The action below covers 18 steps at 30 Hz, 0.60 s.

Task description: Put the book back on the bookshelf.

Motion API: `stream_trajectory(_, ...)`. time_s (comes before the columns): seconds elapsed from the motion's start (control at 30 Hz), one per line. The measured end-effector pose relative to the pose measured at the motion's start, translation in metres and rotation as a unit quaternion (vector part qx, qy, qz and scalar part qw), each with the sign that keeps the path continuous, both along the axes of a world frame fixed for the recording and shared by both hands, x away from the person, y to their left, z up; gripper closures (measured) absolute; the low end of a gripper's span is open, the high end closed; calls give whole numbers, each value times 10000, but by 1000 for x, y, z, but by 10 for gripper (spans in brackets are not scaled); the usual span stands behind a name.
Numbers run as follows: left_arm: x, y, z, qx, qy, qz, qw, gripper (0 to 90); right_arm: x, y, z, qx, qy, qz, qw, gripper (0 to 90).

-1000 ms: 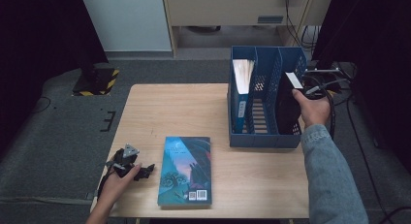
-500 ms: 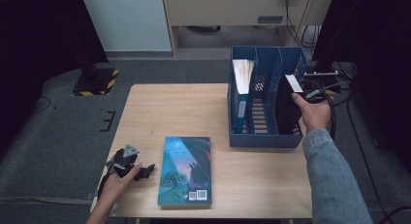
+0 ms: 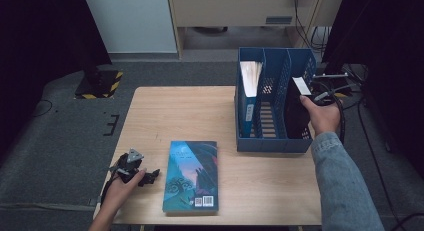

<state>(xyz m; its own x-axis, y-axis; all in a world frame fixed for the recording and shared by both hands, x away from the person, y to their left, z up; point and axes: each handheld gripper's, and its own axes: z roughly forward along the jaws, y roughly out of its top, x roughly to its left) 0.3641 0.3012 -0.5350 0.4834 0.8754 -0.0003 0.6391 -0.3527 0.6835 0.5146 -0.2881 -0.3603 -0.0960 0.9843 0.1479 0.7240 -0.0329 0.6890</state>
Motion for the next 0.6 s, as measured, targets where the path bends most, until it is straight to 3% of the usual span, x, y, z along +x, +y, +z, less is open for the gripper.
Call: stream_trajectory(0.6,0,0,0,12,-6,-27,10000,0,3,3,4,19,-27,-16,10000,492)
